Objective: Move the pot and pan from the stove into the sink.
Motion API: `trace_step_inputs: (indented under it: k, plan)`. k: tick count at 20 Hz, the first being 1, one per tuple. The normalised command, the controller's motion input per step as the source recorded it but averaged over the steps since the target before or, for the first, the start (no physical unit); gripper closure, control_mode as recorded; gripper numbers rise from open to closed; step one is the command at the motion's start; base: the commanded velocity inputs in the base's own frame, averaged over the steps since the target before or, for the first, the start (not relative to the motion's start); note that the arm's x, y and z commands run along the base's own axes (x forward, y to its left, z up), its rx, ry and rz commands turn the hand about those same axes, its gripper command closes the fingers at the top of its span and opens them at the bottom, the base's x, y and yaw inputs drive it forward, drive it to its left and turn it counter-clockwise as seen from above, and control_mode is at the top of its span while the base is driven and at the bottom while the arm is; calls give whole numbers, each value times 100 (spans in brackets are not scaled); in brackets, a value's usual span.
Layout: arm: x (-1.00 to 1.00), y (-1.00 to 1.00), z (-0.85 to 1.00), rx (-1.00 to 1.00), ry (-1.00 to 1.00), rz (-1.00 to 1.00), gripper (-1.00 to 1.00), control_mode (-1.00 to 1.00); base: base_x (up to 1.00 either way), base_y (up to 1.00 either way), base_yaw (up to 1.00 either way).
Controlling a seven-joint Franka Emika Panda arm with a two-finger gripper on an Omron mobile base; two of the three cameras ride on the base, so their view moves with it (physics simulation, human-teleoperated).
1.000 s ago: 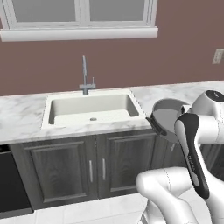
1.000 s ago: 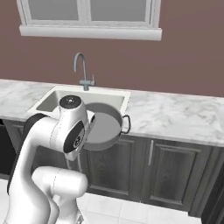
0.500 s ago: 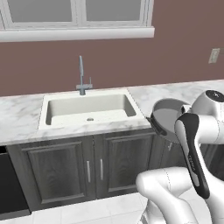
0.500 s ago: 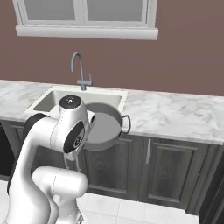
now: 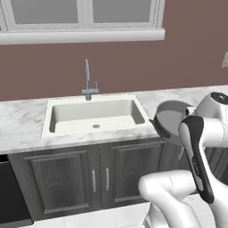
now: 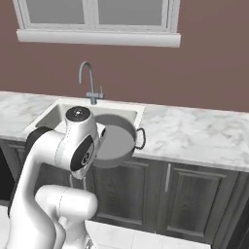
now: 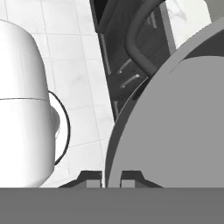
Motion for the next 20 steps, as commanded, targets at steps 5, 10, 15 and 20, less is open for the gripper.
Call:
trace_step_inputs:
  k: [5, 10, 15, 20]
  plan:
    - [0, 0, 0, 0, 0, 0, 100, 100, 100, 18, 0]
    - [0, 0, 0, 0, 0, 0, 100, 100, 60, 18, -3]
    - [0, 0, 0, 0, 0, 0, 100, 100, -1, 18, 0]
    - [0, 0, 0, 0, 0, 0, 100, 100, 0, 12, 0]
